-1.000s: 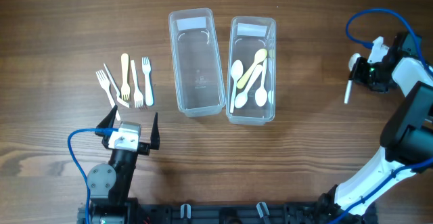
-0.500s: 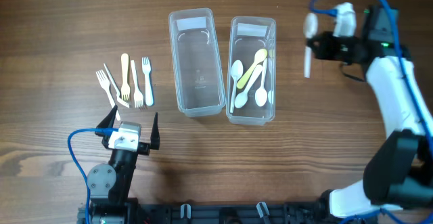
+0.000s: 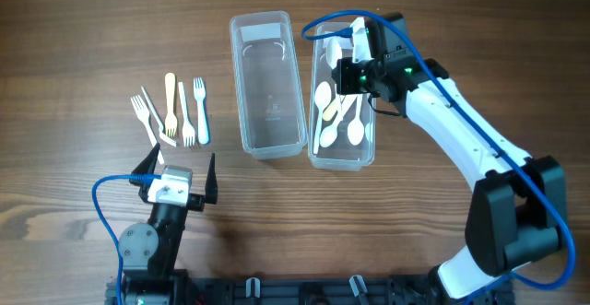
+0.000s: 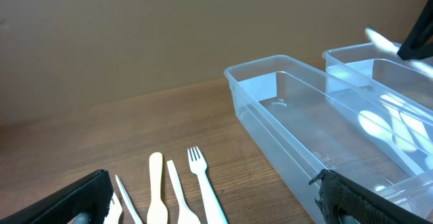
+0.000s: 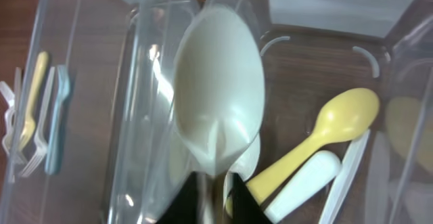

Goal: Pack container
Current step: 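Place the white spoon into the right container and lift away, then move the left gripper to the forks and grasp the light-blue fork, then place the light-blue fork into the left container, then return the left gripper and grasp the white fork, then carry the white fork into the left container and release it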

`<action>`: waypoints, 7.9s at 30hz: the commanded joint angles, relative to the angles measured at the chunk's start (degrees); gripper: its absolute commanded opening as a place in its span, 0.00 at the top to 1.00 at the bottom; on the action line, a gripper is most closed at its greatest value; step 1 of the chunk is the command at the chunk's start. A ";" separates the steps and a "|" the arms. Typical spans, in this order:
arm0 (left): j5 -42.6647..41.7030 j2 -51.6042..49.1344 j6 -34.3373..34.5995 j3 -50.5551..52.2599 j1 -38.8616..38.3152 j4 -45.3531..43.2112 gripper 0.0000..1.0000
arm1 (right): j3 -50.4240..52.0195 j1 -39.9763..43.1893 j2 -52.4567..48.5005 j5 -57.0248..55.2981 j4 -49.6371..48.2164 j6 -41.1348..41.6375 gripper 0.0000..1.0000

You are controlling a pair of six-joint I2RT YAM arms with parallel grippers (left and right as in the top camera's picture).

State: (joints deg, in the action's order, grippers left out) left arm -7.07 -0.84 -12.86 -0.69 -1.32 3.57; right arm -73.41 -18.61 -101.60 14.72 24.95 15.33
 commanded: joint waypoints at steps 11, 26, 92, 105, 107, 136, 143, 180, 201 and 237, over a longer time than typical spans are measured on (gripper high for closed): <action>0.31 0.35 -0.85 0.35 0.37 0.09 0.00 | -1.75 6.73 12.39 -4.15 2.10 -5.27 0.25; 0.31 0.35 -0.85 0.35 0.37 0.09 0.00 | -1.75 11.93 19.43 -23.74 12.04 -20.52 0.00; -1.49 -99.51 17.59 -66.55 0.37 34.07 0.44 | -1.73 11.93 19.43 -23.74 12.00 -20.50 0.00; 5.05 -104.69 17.57 -66.27 0.37 27.02 0.45 | -1.75 11.93 19.43 -23.74 12.00 -20.50 0.00; 5.03 -106.81 17.59 -66.27 0.37 25.99 0.45 | -1.75 11.93 19.43 -23.74 11.98 -20.50 0.00; 3.69 -91.30 22.97 -82.16 -1.31 42.14 0.96 | -1.75 11.93 19.43 -23.74 12.00 -20.48 0.00; -0.15 -84.59 28.81 -82.14 -10.86 43.76 0.96 | -1.73 11.93 19.43 -23.74 12.00 -20.50 0.00; 14.62 -96.41 32.85 -78.25 -1.70 49.57 0.50 | -1.75 11.93 19.43 -23.74 12.00 -20.48 0.00; 8.81 -105.15 24.96 -62.51 1.33 31.85 0.48 | -1.75 11.93 19.43 -23.74 12.00 -20.50 0.00; 1.49 -90.90 22.01 -68.98 0.76 36.44 0.96 | -1.75 11.93 19.43 -23.74 12.00 -20.52 0.00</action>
State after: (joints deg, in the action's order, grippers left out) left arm -1.63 -101.86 5.76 -65.84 0.10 40.10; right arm -74.72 -6.79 -81.87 -8.01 37.10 -4.64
